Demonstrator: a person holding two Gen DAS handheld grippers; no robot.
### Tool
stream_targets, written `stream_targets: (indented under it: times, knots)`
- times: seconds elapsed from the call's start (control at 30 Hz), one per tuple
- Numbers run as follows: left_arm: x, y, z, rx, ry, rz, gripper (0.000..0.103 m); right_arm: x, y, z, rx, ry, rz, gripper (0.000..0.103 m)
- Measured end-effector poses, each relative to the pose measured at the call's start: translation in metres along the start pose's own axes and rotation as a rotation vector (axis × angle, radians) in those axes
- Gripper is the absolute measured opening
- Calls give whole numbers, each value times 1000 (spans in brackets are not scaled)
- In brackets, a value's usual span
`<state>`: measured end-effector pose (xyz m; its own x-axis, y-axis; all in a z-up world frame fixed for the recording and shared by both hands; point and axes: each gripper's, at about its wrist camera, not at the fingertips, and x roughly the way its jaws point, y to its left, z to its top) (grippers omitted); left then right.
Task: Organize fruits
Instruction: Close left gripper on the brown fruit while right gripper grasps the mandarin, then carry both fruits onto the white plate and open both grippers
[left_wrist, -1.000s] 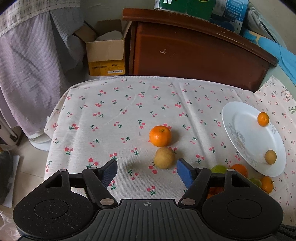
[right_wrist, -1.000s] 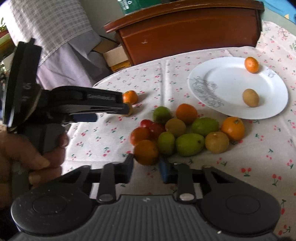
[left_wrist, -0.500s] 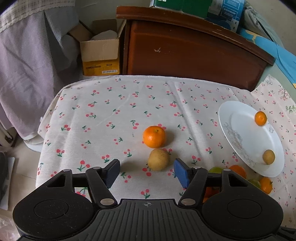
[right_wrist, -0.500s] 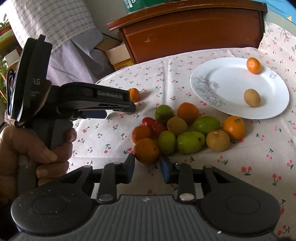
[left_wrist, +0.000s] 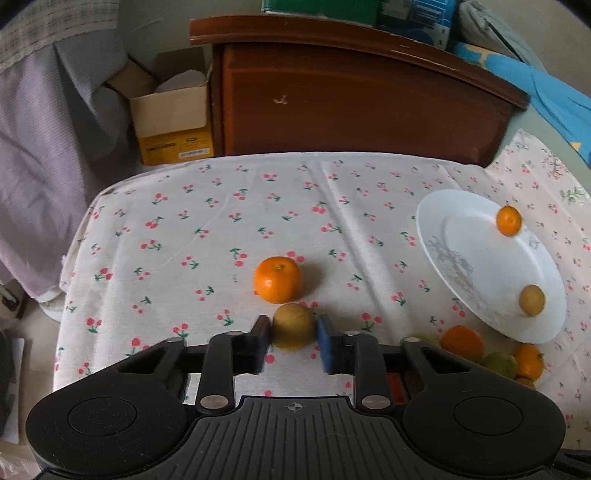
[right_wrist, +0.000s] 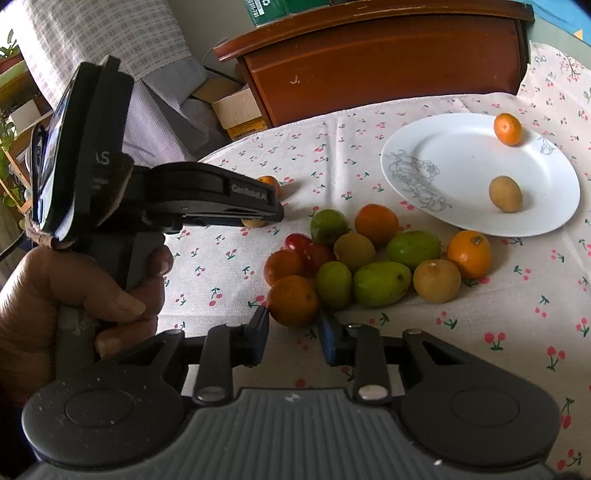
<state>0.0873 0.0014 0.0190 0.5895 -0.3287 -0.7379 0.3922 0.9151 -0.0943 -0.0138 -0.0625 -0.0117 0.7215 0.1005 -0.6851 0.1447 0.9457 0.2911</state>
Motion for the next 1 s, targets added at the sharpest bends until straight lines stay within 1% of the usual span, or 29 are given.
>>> stream_targets:
  times: [0.1, 0.3, 0.5, 0.63, 0.77, 1.0]
  knots:
    - [-4, -2, -1, -3, 1, -6, 24, -1, -1, 1, 5, 2, 7, 28]
    - [-19, -5, 1, -3, -21, -13, 24, -7, 1, 3, 5, -6, 24, 28]
    - [-34, -6, 5, -15, -35, -23, 24, -19, 0, 8, 12, -34, 37, 28]
    - [-41, -9, 5, -10, -46, -40, 24, -24, -2, 11, 8, -46, 30, 28]
    - [-50, -14, 9, -19, -62, -63, 24, -35, -8, 18, 16, -78, 16, 28]
    - [-61, -37, 21, -7, -94, -134, 24, -57, -29, 36, 51, -154, -37, 28]
